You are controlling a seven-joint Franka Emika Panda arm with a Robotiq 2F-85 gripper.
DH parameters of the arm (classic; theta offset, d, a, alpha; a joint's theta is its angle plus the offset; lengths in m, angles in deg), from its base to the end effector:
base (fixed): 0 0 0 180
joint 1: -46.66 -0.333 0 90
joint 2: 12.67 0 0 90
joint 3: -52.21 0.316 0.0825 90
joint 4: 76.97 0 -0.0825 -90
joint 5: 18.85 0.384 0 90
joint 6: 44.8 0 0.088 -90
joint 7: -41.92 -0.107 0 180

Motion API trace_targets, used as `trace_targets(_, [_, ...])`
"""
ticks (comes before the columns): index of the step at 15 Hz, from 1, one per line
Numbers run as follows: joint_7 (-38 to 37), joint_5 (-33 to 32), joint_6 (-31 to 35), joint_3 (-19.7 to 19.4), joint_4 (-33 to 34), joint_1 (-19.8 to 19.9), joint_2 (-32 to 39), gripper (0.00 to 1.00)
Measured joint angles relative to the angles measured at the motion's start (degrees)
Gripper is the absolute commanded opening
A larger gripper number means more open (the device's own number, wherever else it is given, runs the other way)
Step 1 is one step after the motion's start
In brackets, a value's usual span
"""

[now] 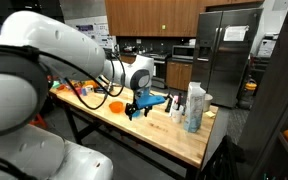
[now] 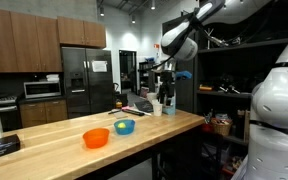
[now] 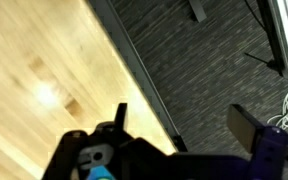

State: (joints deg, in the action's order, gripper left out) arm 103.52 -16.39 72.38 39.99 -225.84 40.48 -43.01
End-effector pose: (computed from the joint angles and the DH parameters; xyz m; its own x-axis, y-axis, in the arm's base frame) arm 0.3731 -0.0361 0.4235 0.5585 0.8222 0.1098 0.8292 -0.5499 -0.1000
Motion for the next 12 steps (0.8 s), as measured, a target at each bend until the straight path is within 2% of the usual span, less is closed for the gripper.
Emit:
trace_targets(3, [4.2, 8.8, 2.8, 3.0, 4.8, -7.5, 7.8, 1.00])
trace_targets(5, [6.6, 12.3, 2.9, 5.7, 9.8, -10.2, 14.3, 1.00])
trace_targets(8, [6.9, 12.6, 2.8, 9.9, 17.3, -10.8, 23.4, 1.00])
trace_targets(12, [7.1, 12.6, 2.9, 11.7, 19.2, -9.3, 26.4, 1.00])
